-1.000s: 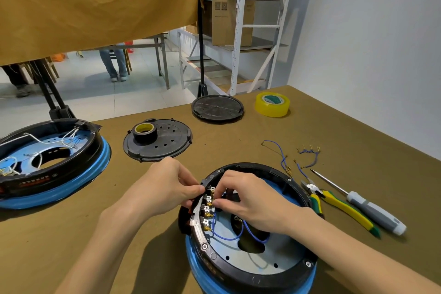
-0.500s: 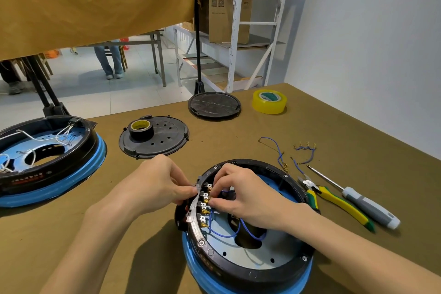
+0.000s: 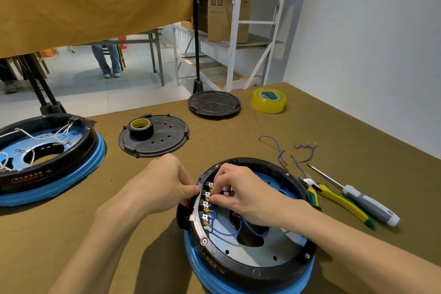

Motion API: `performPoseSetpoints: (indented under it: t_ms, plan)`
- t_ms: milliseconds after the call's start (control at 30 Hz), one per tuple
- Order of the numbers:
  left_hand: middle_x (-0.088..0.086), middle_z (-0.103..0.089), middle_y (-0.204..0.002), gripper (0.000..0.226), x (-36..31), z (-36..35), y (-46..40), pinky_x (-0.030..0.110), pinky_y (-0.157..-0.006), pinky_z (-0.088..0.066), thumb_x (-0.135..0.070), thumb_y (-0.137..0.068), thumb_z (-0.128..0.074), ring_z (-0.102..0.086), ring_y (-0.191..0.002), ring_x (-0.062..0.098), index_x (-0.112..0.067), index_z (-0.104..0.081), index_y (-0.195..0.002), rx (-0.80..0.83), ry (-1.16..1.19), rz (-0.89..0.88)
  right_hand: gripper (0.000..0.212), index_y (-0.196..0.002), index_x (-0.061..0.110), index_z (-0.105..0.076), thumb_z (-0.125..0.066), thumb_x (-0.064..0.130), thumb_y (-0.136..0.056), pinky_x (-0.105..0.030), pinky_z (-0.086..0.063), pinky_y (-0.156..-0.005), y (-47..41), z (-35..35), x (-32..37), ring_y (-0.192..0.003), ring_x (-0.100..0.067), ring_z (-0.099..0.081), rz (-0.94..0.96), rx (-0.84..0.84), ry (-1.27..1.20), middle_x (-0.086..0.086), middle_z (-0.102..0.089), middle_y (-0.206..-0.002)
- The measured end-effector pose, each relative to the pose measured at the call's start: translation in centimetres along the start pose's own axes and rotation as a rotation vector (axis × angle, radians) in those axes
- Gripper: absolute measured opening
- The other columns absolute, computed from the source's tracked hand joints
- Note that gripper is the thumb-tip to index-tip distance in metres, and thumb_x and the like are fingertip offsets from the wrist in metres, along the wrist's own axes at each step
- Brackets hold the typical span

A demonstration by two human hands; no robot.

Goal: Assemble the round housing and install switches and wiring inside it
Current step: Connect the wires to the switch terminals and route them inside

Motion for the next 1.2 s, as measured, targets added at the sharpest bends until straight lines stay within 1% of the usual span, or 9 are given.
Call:
performPoseSetpoints:
  t_ms: [233, 467, 600, 767, 833, 967, 1033, 1100, 1200]
  plan:
    - [-0.012, -0.076, -0.067, 0.023, -0.3, 0.0, 0.1, 0.021, -0.065, -0.055, -0.033, -0.097, -0.07, -0.07, -0.065, -0.002, -0.022, -0.082, -0.081, 0.014, 0.002, -0.006, 0.014, -0.089, 0.019, -0.074, -0.071, 0.031, -0.096, -0.013, -0.038, -0.076, 0.2, 0.0, 0.3, -0.094, -0.006, -0.048, -0.02, -0.023, 0.013, 0.007, -0.05, -0.106]
    - [-0.014, -0.075, -0.065, 0.022, -0.5, -0.1, 0.3, 0.017, -0.058, -0.053, -0.034, -0.097, -0.07, -0.069, -0.064, -0.004, -0.024, -0.082, -0.083, 0.016, -0.038, -0.009, 0.014, -0.091, 0.02, -0.078, -0.072, 0.032, -0.095, -0.024, -0.043, -0.085, 0.3, 0.2, 0.4, -0.097, -0.007, -0.049, -0.012, -0.046, 0.034, 0.008, -0.053, -0.106]
    - [-0.006, -0.078, -0.075, 0.017, 0.3, 0.0, 0.4, 0.036, -0.077, -0.065, -0.038, -0.09, -0.077, -0.076, -0.078, 0.011, -0.023, -0.082, -0.086, 0.058, 0.116, 0.046, 0.013, -0.092, 0.022, -0.08, -0.075, 0.033, -0.092, -0.028, -0.047, -0.088, 0.7, 0.5, -0.1, -0.099, -0.006, -0.052, -0.024, -0.1, -0.041, 0.01, -0.054, -0.104]
    - [-0.009, -0.079, -0.082, 0.011, -0.4, 0.1, 0.4, 0.035, -0.08, -0.064, -0.033, -0.093, -0.075, -0.073, -0.079, 0.006, -0.027, -0.083, -0.094, 0.053, 0.086, -0.015, 0.012, -0.094, 0.024, -0.079, -0.074, 0.035, -0.093, -0.027, -0.047, -0.087, 0.9, 0.3, -0.1, -0.097, -0.005, -0.052, -0.019, -0.101, -0.051, 0.012, -0.055, -0.103]
    - [-0.002, -0.079, -0.085, 0.018, -0.9, -0.2, 0.4, 0.038, -0.081, -0.062, -0.029, -0.098, -0.068, -0.07, -0.078, 0.006, -0.024, -0.084, -0.092, 0.064, 0.033, -0.043, 0.012, -0.093, 0.021, -0.079, -0.074, 0.032, -0.093, -0.025, -0.046, -0.084, 0.9, 0.3, -0.1, -0.095, -0.006, -0.052, -0.011, -0.109, -0.065, 0.01, -0.056, -0.101]
    - [0.013, -0.075, -0.085, 0.029, -1.8, -0.5, 0.6, 0.041, -0.073, -0.056, -0.024, -0.101, -0.062, -0.065, -0.078, 0.027, -0.015, -0.081, -0.082, 0.013, -0.098, -0.082, 0.011, -0.092, 0.018, -0.079, -0.075, 0.027, -0.093, -0.032, -0.048, -0.081, 0.7, 0.5, 0.2, -0.09, -0.01, -0.053, 0.0, -0.101, -0.073, 0.007, -0.057, -0.099]
    - [0.002, -0.072, -0.072, 0.03, -1.9, -0.4, 0.8, 0.037, -0.065, -0.055, -0.028, -0.101, -0.063, -0.064, -0.071, 0.019, -0.019, -0.081, -0.078, 0.0, -0.087, -0.076, 0.012, -0.092, 0.016, -0.079, -0.075, 0.027, -0.093, -0.033, -0.047, -0.081, 0.8, 0.5, 0.2, -0.089, -0.011, -0.054, 0.006, -0.103, -0.084, 0.007, -0.058, -0.099]
    - [-0.009, -0.058, -0.053, 0.035, -1.9, -0.2, 0.8, 0.024, -0.052, -0.041, -0.033, -0.099, -0.066, -0.05, -0.052, 0.008, -0.024, -0.077, -0.067, -0.026, -0.09, -0.06, 0.013, -0.093, 0.016, -0.08, -0.074, 0.028, -0.094, -0.033, -0.047, -0.08, 0.9, 0.5, 0.3, -0.089, -0.01, -0.053, 0.015, -0.108, -0.072, 0.007, -0.059, -0.1]
    - [-0.008, -0.046, -0.048, 0.042, -2.0, -0.3, 0.7, 0.02, -0.049, -0.033, -0.035, -0.097, -0.069, -0.04, -0.047, 0.008, -0.023, -0.069, -0.056, -0.038, -0.109, -0.057, 0.014, -0.094, 0.015, -0.08, -0.074, 0.028, -0.094, -0.037, -0.047, -0.08, 0.9, 0.5, 0.3, -0.089, -0.012, -0.054, 0.028, -0.123, -0.055, 0.006, -0.06, -0.1]
Point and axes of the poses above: each hand's wrist, its own y-axis away from the middle knuckle, its own z-axis out of the back of the hand, x = y × z, the point moved 8 cm from there along -y, towards the middle knuckle
